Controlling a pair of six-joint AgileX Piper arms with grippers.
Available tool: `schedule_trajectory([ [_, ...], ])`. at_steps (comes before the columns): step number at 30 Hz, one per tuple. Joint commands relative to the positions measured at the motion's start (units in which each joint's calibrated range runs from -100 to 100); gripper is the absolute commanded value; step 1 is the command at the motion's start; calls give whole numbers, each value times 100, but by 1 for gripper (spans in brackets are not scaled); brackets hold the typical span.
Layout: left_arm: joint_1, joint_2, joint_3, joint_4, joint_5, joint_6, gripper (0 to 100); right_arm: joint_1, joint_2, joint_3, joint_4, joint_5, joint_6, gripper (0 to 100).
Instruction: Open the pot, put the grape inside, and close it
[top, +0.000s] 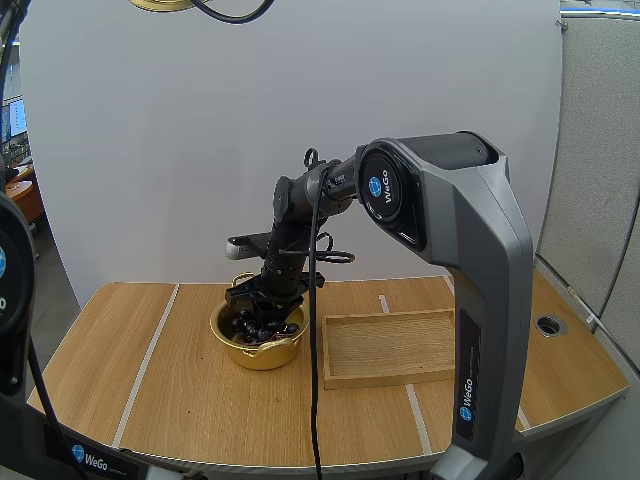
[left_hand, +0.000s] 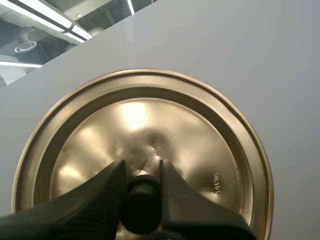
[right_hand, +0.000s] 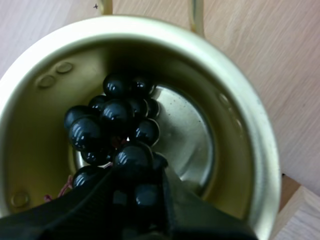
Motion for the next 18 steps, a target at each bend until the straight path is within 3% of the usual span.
schedule_trajectory([
  [1, -15, -49, -45, 57, -134, -27, 0, 7, 13, -47, -241, -386, -39, 0],
  [11, -15, -49, -45, 57, -134, -27, 0, 7, 13, -47, -395, -346, -39, 0],
  [16, -15, -49, -45, 57, -134, -27, 0, 7, 13, -47, -104, -346, -330, 0],
  [17, -15, -49, -45, 57, -134, -27, 0, 7, 13, -47, -56, -289, -340, 1],
  [18, -15, -49, -45, 57, -134, -27, 0, 7, 13, -47, -12, -268, -340, 11],
])
